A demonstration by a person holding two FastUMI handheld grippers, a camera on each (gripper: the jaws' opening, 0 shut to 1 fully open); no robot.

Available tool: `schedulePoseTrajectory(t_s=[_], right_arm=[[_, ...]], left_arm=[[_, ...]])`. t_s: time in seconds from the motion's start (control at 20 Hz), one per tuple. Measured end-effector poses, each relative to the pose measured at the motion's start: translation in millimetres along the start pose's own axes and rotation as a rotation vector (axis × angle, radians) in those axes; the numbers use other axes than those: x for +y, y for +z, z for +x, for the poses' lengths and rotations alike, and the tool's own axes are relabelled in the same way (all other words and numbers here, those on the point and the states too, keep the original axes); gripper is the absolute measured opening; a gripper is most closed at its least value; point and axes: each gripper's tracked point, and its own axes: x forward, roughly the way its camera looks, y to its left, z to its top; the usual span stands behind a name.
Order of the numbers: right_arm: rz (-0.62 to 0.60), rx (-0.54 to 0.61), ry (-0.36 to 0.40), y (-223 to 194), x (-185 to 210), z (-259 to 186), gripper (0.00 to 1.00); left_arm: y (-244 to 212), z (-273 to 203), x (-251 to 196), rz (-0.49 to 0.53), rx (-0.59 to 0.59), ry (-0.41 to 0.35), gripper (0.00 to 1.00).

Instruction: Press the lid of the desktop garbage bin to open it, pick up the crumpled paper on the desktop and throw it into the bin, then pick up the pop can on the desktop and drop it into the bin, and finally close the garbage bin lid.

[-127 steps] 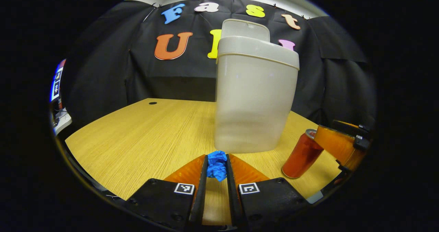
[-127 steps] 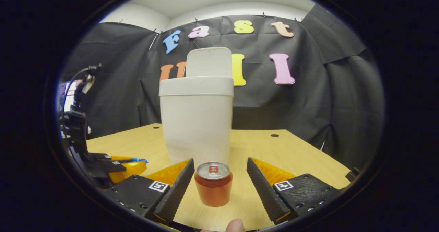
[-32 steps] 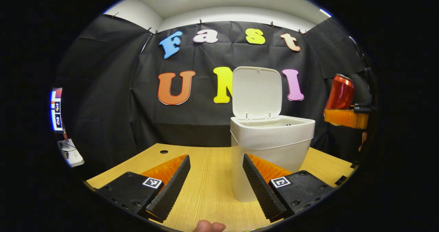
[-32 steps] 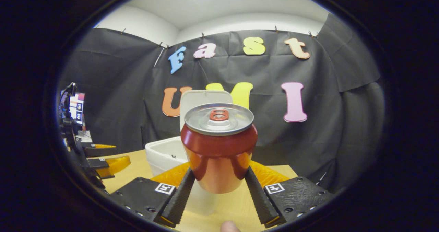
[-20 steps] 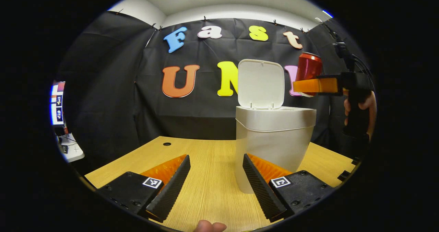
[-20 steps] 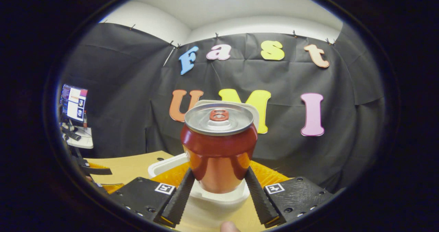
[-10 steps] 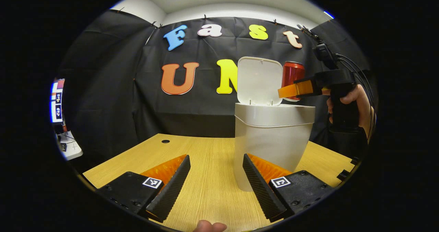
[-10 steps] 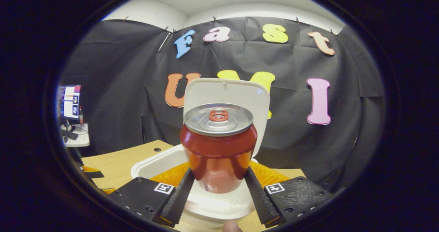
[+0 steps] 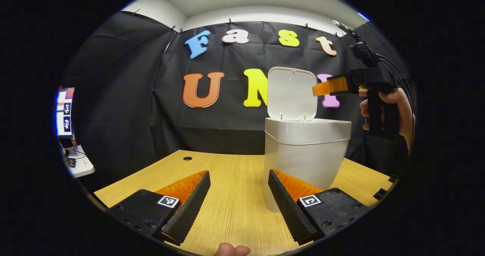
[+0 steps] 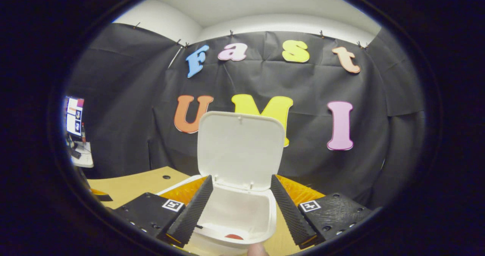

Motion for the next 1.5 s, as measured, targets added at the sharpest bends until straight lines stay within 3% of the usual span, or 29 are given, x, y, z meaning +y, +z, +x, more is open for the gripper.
schedulePoseTrajectory(t_s=[0.1,0.35,0.6,0.8,0.95,1.5], right_arm=[[0.012,-0.046,-0.008,33,4,3,0.95],[0.041,-0.045,-0.005,66,14,25,0.95],[0.018,-0.11,-0.082,100,5,54,0.96],[0.027,-0.156,-0.091,122,8,68,0.94],[0.033,-0.158,-0.064,123,18,83,0.94],[0.12,-0.106,-0.095,110,5,121,0.93]], left_arm=[[3,-1,-4,-0.019,-0.002,-0.011,0.99],[10,-3,-7,-0.021,-0.014,-0.017,0.99],[27,-11,-5,-0.013,-0.069,-0.017,0.99],[29,-12,-3,-0.006,-0.073,-0.024,0.99],[33,-14,1,-0.008,-0.086,-0.017,0.99],[25,-8,11,-0.028,-0.074,0.002,0.99]])
